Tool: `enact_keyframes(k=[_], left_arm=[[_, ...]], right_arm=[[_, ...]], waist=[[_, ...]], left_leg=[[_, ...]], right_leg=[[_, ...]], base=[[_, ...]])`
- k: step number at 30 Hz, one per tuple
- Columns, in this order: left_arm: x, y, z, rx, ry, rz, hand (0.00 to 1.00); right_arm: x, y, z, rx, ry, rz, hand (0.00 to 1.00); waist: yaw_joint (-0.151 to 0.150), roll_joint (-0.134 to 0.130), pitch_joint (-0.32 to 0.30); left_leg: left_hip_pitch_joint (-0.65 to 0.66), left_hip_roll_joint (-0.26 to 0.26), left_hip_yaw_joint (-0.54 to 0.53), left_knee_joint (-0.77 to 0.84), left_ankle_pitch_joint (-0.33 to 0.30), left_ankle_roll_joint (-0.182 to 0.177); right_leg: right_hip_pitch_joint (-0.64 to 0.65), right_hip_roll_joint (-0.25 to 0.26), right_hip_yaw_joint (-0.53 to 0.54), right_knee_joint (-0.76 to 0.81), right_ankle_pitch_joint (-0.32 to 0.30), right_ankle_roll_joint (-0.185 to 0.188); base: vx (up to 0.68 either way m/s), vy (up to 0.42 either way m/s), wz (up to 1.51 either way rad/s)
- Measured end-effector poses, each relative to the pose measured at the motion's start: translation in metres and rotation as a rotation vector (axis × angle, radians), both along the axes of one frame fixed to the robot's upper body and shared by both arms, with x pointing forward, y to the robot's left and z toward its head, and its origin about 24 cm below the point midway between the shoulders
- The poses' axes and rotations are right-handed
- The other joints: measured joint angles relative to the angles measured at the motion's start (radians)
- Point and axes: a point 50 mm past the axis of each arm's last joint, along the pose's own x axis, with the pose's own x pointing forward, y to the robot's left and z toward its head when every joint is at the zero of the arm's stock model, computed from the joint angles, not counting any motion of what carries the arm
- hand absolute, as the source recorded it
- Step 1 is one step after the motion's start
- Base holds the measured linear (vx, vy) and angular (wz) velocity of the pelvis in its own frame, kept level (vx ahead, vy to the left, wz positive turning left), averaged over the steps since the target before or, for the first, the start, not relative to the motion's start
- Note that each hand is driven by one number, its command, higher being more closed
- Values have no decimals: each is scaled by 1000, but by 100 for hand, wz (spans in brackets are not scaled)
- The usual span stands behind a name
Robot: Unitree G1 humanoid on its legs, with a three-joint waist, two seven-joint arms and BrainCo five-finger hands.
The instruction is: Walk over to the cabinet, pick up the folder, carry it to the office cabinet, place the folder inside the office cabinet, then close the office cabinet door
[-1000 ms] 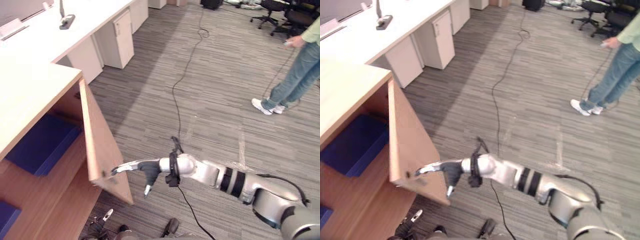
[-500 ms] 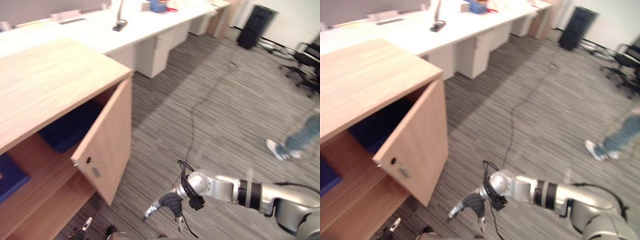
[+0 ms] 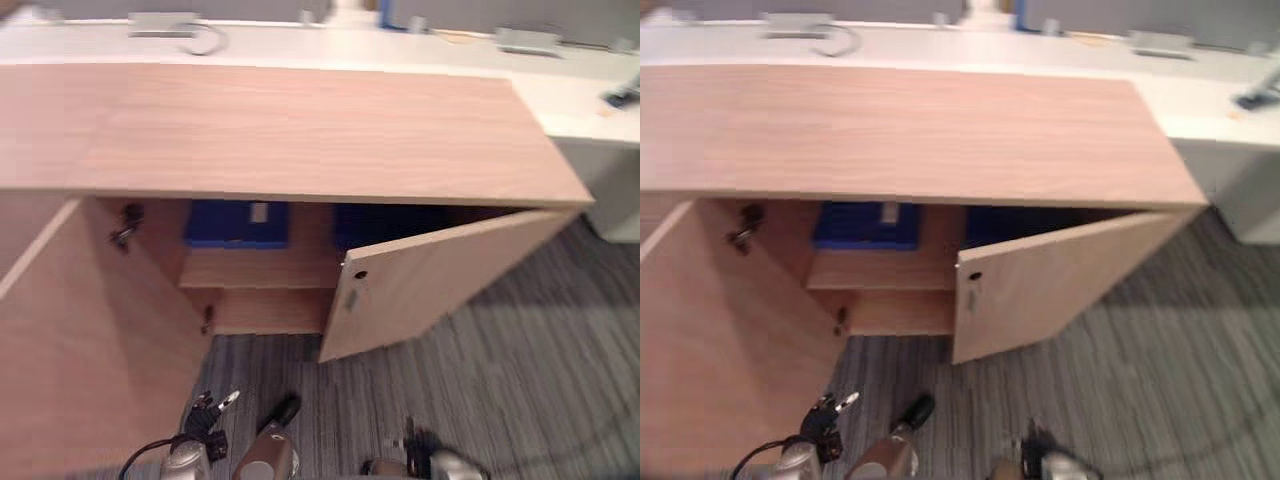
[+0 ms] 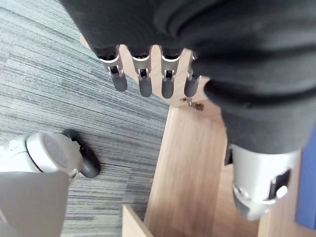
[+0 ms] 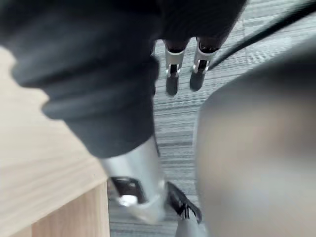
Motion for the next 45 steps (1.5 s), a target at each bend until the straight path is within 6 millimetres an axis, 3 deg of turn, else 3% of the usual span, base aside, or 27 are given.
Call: enact_keyframes(k=[1,2,3,5,7,8,9,10,11,13,15,18,20,21,22,23,24,25,26,27,28,31,33,41,45], left_arm=[[-1,-13,-2,-37,-1,3,0],[-2,-20,-3,-57,-4,5,0],[-3,-27,0,-85,-35,27,0],[-5,-33,-1,-122,-41,62,0],[-5,-28,0,-155,-75,156,0],[-7,-25,0,-163,-78,193,0],[-14,-15,-2,-184,-79,306,0],[-18,-12,-4,-194,-67,345,0],[-25,-10,-8,-200,-39,372,0],[-34,-9,-15,-196,26,329,0],[-40,-5,-19,-185,72,292,0],[-42,-8,-20,-186,92,261,0],[-43,-14,-21,-203,92,270,0],[-41,-13,-21,-204,88,270,0],[-41,-16,-21,-214,83,272,0],[-42,-17,-21,-221,81,279,0],[-48,-11,-22,-221,86,310,0],[-51,-12,-22,-227,84,325,0],[-54,-13,-22,-232,82,331,0],[-53,-17,-21,-242,73,330,0],[-49,-14,-18,-235,46,328,0],[-45,-3,-13,-209,12,330,0],[-40,2,-7,-199,-35,345,0],[9,58,54,161,-260,260,0],[44,107,104,472,-325,193,0]], right_arm=[[-7,-4,-1,-10,10,-44,0],[-10,-3,-1,-6,14,-57,0],[-12,0,-2,3,11,-56,0],[-6,5,0,12,-14,-51,0],[2,13,1,28,-36,-37,0],[5,16,1,31,-40,-15,0],[15,24,3,48,-65,-2,0],[17,25,4,49,-75,-7,0],[16,22,4,48,-77,-27,0],[15,11,5,43,-79,-117,0],[14,7,4,54,-69,-182,0],[7,-3,2,56,-57,-284,0],[8,-2,2,61,-56,-290,0],[4,-3,1,59,-49,-292,0],[-3,-5,-1,57,-23,-297,0],[-3,-3,-1,61,-23,-296,0],[-3,-1,-1,67,-28,-300,0],[-8,-4,-2,60,-17,-303,0],[-12,-9,-2,47,-14,-307,0],[-15,-14,-1,35,-9,-320,0],[-17,-13,-2,44,-7,-337,0],[-6,-6,-1,63,-33,-326,0],[-4,-6,0,63,-37,-323,0],[-8,-14,1,51,-38,-312,0],[-20,-18,-1,40,-15,-284,0]], waist=[[-10,-1,-10],[-7,-4,-14],[-10,6,-25],[-5,18,-28],[9,3,-18],[8,-3,-15],[-3,-13,-5],[-11,-7,-8],[-15,4,-16],[-19,34,-32],[-16,13,-25],[-21,22,-21],[-23,38,-11],[-45,44,-8],[-34,51,-11],[-36,39,-6],[-46,25,-1],[-46,32,-9],[-53,45,-18],[-64,57,-25],[-59,60,-26],[-58,29,-16],[-52,30,-14],[-69,87,-19],[-86,92,-22]], left_leg=[[-35,-6,44,92,-13,-63],[-45,-8,64,139,-25,-70],[-37,30,88,180,-48,-98],[-12,80,119,106,-50,-118],[-12,84,204,77,-8,-92],[-15,93,277,76,-12,-62],[-53,165,570,147,-46,32],[-71,212,708,214,-72,47],[-75,294,943,330,-125,61],[-83,339,1172,393,-197,99],[-93,253,1150,342,-176,121],[-93,152,1105,270,-113,180],[-62,107,1066,159,-59,182],[-35,43,1009,58,9,160],[14,13,1006,-66,32,127],[29,5,1043,-91,0,132],[30,13,1114,-13,-59,163],[54,41,1112,30,-71,155],[75,58,1092,-2,-62,123],[88,28,1070,-61,-23,151],[123,10,1041,-150,28,155],[149,-16,1006,-228,67,153],[151,-22,999,-229,66,153],[155,-37,995,-234,61,144],[163,-30,1010,-234,56,141]], right_leg=[[29,-10,-92,-16,-3,-16],[41,-9,-122,-25,-4,-21],[67,21,-192,-45,-2,-32],[80,40,-259,-35,-8,-44],[99,31,-306,-39,-10,-45],[107,24,-317,-46,-10,-46],[123,7,-352,-67,-10,-46],[131,2,-365,-70,-10,-45],[154,-7,-388,-84,-8,-39],[162,-19,-453,-75,-15,-12],[163,-60,-502,-73,-14,-12],[191,-103,-610,-4,6,-32],[198,-63,-652,-109,-31,-13],[229,-46,-694,-156,11,-25],[245,-55,-757,-167,36,-4],[247,-69,-781,-171,40,4],[253,-109,-823,-156,40,4],[266,-126,-854,-134,43,8],[273,-121,-867,-126,43,8],[275,-129,-893,-110,52,-7],[261,-128,-911,-92,74,-28],[264,-129,-912,-95,81,-27],[266,-132,-912,-98,92,-28],[289,-127,-912,-150,80,-20],[292,-123,-898,-159,74,-12]], base=[[-134,-187,152],[-49,-326,179],[29,-222,126],[71,-252,118],[35,-133,66],[1,-22,46],[-14,-16,42],[57,43,53],[104,81,46],[185,155,86],[229,185,104],[180,125,163],[-19,63,169],[-100,70,173],[-67,76,166],[-11,62,105],[44,-19,82],[90,-73,85],[115,-91,93],[112,-13,90],[93,35,76],[66,68,34],[16,35,12],[-38,13,-1],[-70,5,-10]])
